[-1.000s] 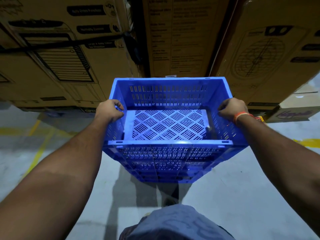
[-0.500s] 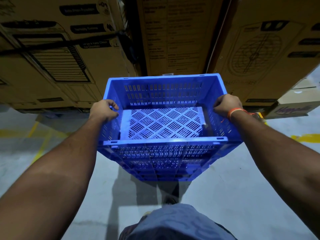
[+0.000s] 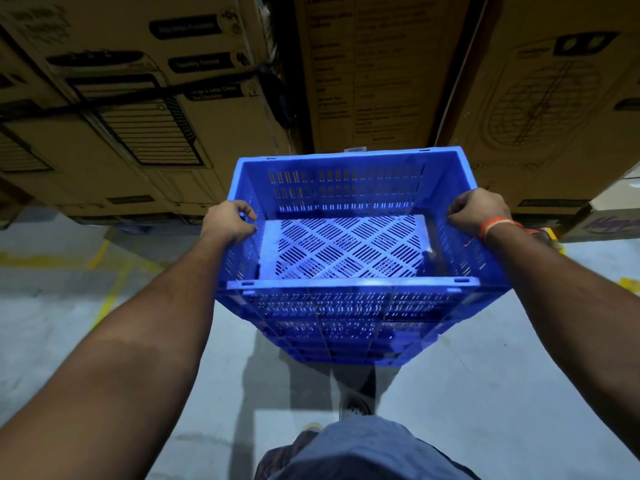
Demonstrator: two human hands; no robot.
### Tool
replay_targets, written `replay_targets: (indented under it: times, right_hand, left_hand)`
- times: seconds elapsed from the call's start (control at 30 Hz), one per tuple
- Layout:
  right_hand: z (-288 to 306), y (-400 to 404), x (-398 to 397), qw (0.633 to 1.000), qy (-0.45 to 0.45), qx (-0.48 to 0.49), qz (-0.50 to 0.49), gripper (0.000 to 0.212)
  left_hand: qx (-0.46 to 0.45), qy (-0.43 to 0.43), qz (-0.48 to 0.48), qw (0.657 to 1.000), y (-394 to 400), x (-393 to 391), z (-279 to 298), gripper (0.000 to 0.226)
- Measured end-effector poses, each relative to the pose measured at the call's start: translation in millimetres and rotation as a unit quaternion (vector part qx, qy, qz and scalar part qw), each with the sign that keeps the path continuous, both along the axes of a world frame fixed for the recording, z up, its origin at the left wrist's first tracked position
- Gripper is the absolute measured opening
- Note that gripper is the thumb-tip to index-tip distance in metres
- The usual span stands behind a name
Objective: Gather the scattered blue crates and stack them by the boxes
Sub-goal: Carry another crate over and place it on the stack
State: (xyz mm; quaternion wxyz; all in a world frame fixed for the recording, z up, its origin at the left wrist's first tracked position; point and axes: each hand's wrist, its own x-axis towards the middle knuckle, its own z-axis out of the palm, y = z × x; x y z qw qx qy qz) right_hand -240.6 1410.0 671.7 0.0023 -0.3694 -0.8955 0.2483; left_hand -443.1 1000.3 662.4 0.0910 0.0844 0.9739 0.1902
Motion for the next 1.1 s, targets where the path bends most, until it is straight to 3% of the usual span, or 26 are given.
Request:
replay_targets:
  times: [0.47, 0.7, 0.8, 0.9, 1.1]
  right_hand:
    - [6.7, -3.6, 2.7, 1.0, -0.009, 0.003, 0.009, 0.007]
    - [6.2, 2.4, 8.2, 0.999, -0.028, -0.008, 0.044, 0.045]
    - [7.9, 1.9, 14.6, 0.999, -0.025, -0.013, 0.034, 0.051]
    - [12.2, -2.5, 23.2, 1.0, 0.028, 0.011, 0.002, 0.051]
    - [15.3, -11.1, 50.7, 0.995, 0.094, 0.024, 0.002, 0.043]
  left_hand:
    - [-0.002, -0.011, -0.013, 1.0, -0.9, -4.8, -1.6, 0.017]
    - [-0.061, -0.05, 0.002, 0.997, 2.3, -1.5, 6.0, 0.034]
    - [-0.08, 0.065, 0.04, 0.994, 17.4, 16.6, 12.2, 0.038]
    - [-0.018, 0.159, -0.003, 0.987, 44.0, 35.7, 18.2, 0.036]
    - [0.107, 0.09, -0.136, 0.981, 99.0, 76.0, 18.4, 0.021]
